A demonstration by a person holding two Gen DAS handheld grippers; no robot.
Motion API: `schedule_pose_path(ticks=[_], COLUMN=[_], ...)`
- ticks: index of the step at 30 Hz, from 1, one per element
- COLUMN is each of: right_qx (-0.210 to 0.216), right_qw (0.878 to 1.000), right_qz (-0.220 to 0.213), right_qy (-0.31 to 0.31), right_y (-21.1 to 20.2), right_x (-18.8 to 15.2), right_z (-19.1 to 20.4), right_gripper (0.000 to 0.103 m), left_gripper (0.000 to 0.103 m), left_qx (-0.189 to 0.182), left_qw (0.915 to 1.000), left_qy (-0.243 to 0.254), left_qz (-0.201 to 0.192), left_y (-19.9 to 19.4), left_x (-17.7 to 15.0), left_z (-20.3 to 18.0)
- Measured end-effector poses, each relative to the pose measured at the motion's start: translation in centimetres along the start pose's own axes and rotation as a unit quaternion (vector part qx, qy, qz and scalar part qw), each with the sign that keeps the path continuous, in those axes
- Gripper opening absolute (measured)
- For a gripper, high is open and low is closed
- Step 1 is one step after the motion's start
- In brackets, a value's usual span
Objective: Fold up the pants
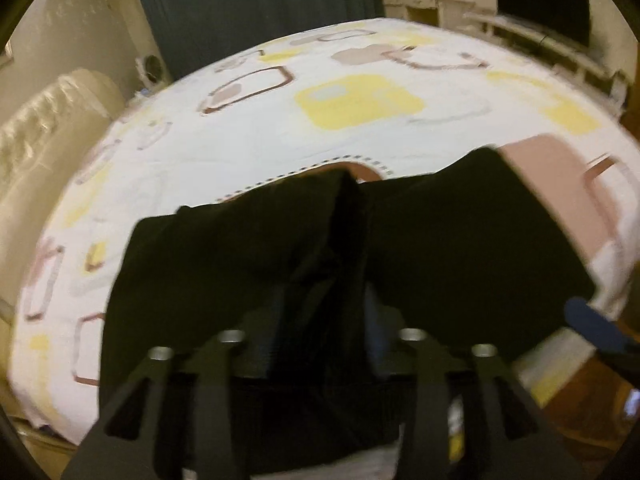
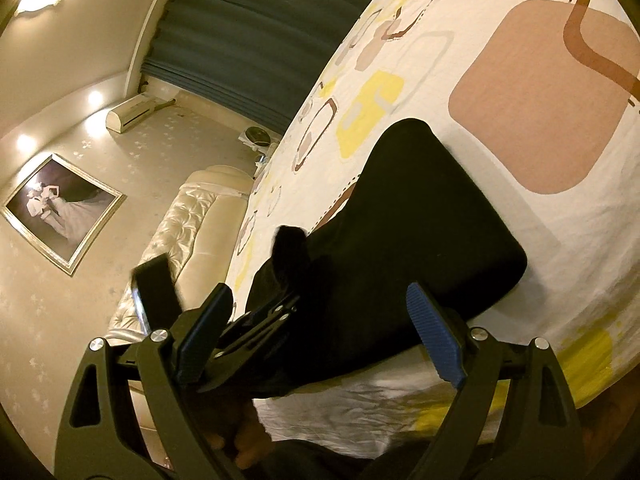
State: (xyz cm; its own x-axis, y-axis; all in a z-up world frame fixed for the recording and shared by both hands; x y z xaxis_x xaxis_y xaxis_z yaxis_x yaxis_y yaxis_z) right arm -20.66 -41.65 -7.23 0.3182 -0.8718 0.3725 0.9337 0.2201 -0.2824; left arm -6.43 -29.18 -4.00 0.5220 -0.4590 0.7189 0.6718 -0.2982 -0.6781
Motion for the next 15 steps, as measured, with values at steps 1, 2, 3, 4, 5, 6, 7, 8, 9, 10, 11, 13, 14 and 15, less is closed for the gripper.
schedule_pose_path(ticks=[1,2,3,4,5,6,7,8,9,10,11,13,14,15], right_qx=[-0.001,-0.003,-0.002,-0.001,0.002,0.005,0.008,0.013,0.016,0.022,0.023,0.020,0.024,0.021], right_qw=[1.000,1.000,1.000,1.000,1.000,1.000,1.000,1.000,1.000,0.999,0.999,0.998,0.997,0.996], right_qz=[0.000,-0.001,-0.002,-0.002,-0.001,0.001,0.004,0.007,0.011,0.023,0.032,0.057,0.071,0.092], right_qy=[-0.001,-0.001,0.000,0.001,0.001,0.001,0.000,-0.003,-0.005,-0.003,0.001,0.014,0.013,0.005], right_y=[-0.1,-0.2,-0.2,-0.3,-0.3,-0.2,-0.1,0.2,0.4,1.2,1.7,3.5,4.5,5.9], right_x=[0.0,0.2,0.2,0.3,0.5,0.6,0.6,0.8,0.9,1.1,1.1,1.2,1.3,1.3], right_z=[0.1,0.2,0.3,0.5,0.7,1.0,1.4,1.8,2.2,2.4,2.4,2.5,2.7,3.1], right_gripper=[0.089,0.089,0.089,0.089,0.089,0.089,0.088,0.088,0.088,0.088,0.088,0.088,0.088,0.088], left_gripper=[0.071,0.075,0.077,0.079,0.083,0.085,0.086,0.086,0.086,0.086,0.086,0.086,0.086,0.086], left_qx=[-0.016,-0.036,-0.052,-0.065,-0.074,-0.079,-0.080,-0.075,-0.071,-0.067,-0.057,-0.033,-0.027,-0.025], left_qw=[0.9998,0.9987,0.9971,0.9955,0.9932,0.9910,0.9890,0.9871,0.9859,0.9847,0.9837,0.9824,0.9792,0.9763], left_qy=[-0.014,-0.033,-0.050,-0.064,-0.082,-0.099,-0.113,-0.129,-0.139,-0.149,-0.159,-0.178,-0.198,-0.213], left_qz=[-0.005,-0.015,-0.023,-0.028,-0.036,-0.044,-0.052,-0.058,-0.060,-0.061,-0.060,-0.046,-0.037,-0.030], left_y=[-0.8,-1.9,-2.8,-3.6,-4.6,-5.3,-6.0,-6.5,-6.8,-6.9,-6.8,-6.3,-5.8,-5.5], left_x=[0.1,0.3,0.4,0.6,0.7,0.7,0.6,0.3,-0.1,-0.5,-1.2,-2.7,-3.7,-4.3], left_z=[0.3,1.1,1.9,2.7,4.1,5.4,6.7,8.7,10.1,11.4,13.1,15.7,17.2,18.2])
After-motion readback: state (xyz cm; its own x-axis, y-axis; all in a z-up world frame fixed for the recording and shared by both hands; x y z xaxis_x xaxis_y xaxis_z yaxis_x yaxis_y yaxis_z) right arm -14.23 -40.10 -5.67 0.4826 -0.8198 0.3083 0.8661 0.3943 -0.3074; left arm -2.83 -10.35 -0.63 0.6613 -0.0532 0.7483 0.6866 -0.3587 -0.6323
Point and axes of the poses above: each gripper's, at about its wrist camera, not at the fingertips, and y roughly the way its jaws point, z to its left, x to its top, the point moved 3 cm from there along y, roughly the way its jaws point, and after that the axes turned 9 degrees about -z, right-handed, at the moved point
